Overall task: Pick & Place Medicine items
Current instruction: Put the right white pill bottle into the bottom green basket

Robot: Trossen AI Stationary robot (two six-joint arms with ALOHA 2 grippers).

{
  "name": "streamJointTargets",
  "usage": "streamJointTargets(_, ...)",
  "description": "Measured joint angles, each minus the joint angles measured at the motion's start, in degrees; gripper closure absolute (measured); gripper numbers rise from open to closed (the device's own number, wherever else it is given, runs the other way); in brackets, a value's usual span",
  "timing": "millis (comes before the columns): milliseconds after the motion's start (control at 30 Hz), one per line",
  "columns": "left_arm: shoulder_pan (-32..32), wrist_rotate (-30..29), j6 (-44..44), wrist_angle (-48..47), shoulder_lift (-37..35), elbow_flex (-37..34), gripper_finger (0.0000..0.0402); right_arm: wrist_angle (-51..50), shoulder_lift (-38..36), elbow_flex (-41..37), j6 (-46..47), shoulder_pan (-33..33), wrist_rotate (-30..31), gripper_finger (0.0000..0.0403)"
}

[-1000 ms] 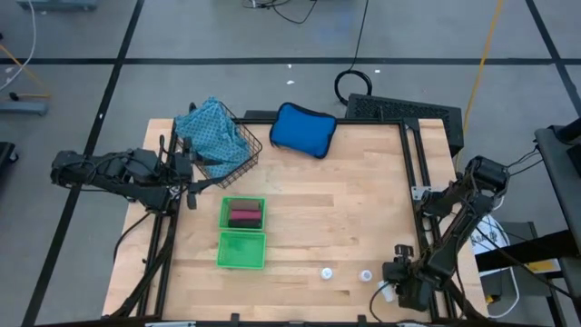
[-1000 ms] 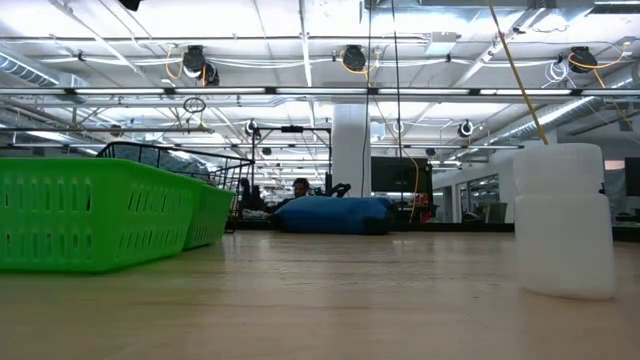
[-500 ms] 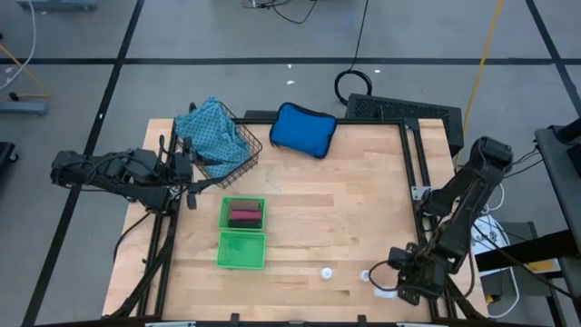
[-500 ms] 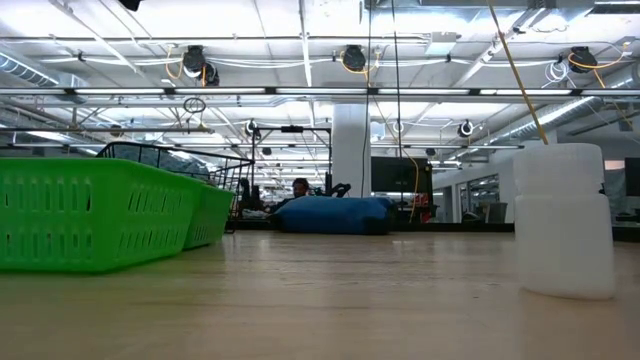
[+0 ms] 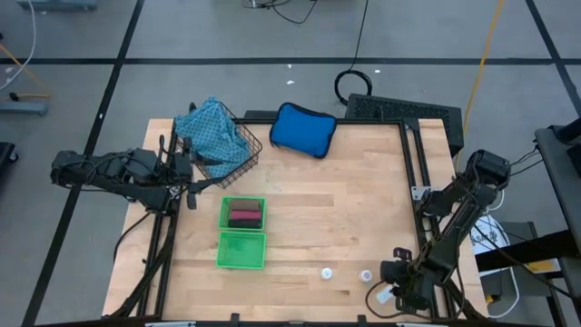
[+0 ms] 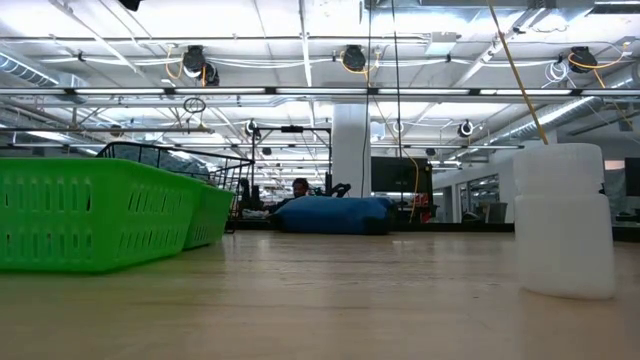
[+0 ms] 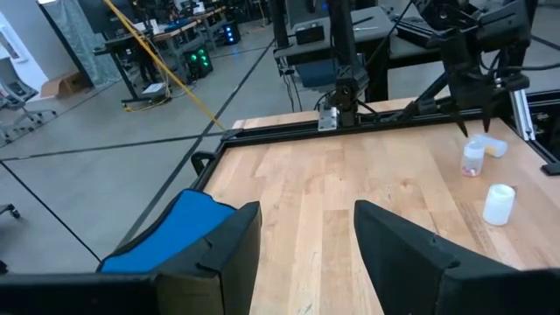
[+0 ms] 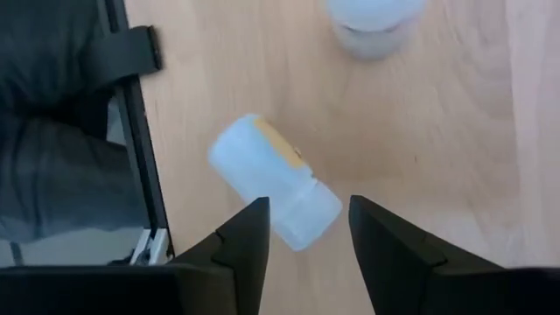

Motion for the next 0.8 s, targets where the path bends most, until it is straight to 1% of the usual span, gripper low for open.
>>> streamJointTargets(100, 0.0, -0.02, 0.0, 0.0, -0.02, 0.0, 0.021, 0.35, -0.53, 0.0, -4.0, 0.0, 1.75, 0.0257)
streamJointTargets(200, 0.01, -0.02, 0.0, 0.0, 0.0, 0.0, 0.0211, 4.36, -0.99, 0.0, -7.61, 0.0, 2.91, 0.0257)
streamJointTargets(300, 0.01, 0.0, 0.0, 0.0, 0.0, 0.0, 0.021, 12.31, -1.17, -0.17, -8.32, -0.03, 2.97, 0.0257)
streamJointTargets(367, 0.02, -0.02, 0.0, 0.02, -0.02, 0.0, 0.021, 17.89, -1.18, -0.55, -10.98, -0.02, 2.99, 0.0257)
streamJointTargets(467, 0.01, 0.0, 0.0, 0.0, -0.02, 0.0, 0.021, 24.66, -1.13, -0.68, -18.49, -0.49, 4.59, 0.0257)
streamJointTargets(567, 0.02, -0.01, 0.0, 0.0, 0.0, 0.01, 0.0211, 31.27, -1.19, -0.68, -25.95, -1.85, 4.8, 0.0257)
streamJointTargets(633, 0.0, -0.02, 0.0, 0.0, -0.02, 0.0, 0.021, 35.12, -1.15, -0.49, -30.78, -2.51, 7.08, 0.0257)
streamJointTargets(700, 0.0, -0.01, 0.0, 0.02, -0.01, 0.0, 0.0211, 35.88, -1.15, 1.25, -36.45, -2.71, 9.65, 0.0257)
streamJointTargets(800, 0.0, -0.01, 0.0, 0.02, -0.02, 0.02, 0.021, 31.76, -1.15, 6.61, -43.74, -2.64, 12.18, 0.0255)
